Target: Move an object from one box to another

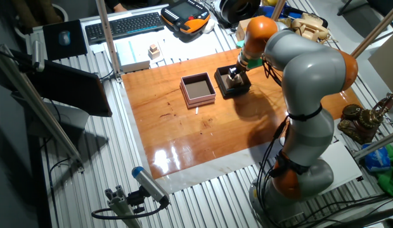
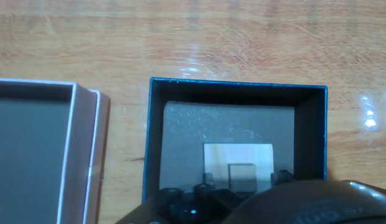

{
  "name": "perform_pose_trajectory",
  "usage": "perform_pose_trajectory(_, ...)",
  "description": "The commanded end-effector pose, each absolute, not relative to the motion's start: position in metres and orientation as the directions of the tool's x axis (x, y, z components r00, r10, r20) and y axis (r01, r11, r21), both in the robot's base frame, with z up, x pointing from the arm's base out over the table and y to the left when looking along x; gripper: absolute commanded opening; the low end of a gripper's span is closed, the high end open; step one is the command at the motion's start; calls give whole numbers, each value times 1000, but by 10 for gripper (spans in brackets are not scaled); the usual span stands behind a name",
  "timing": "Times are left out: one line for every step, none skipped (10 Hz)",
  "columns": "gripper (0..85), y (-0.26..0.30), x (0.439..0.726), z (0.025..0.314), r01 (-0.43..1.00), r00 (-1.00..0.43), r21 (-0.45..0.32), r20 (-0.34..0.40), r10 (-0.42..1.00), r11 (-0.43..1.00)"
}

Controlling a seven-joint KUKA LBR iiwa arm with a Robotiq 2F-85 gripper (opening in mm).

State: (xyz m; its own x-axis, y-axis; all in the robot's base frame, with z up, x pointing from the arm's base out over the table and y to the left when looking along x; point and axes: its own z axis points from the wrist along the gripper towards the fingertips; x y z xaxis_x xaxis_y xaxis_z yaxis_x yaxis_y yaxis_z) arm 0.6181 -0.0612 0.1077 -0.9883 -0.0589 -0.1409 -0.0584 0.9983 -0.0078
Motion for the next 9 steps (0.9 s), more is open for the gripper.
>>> perform_pose_trajectory(510, -61, 617, 105, -60, -988, -7, -139, -60, 998)
perform_pose_trajectory(510, -61, 617, 104, -60, -988, -7, -139, -60, 998)
perform_pose_trajectory(510, -61, 617, 104, -60, -988, -7, -139, -60, 998)
perform_pose_trajectory(340, -61, 617, 103, -60, -989, -6, -138, -60, 998)
perform_pose_trajectory(340, -61, 618, 102, -60, -989, -6, -138, -60, 998)
perform_pose_trajectory(340, -62, 618, 101, -60, -989, -8, -138, -60, 998)
perform_pose_trajectory(340, -62, 618, 101, -61, -989, -8, -138, -62, 998)
perform_pose_trajectory(340, -61, 618, 100, -63, -988, -8, -138, -63, 998)
perform_pose_trajectory(340, -62, 618, 100, -66, -988, -9, -136, -66, 998)
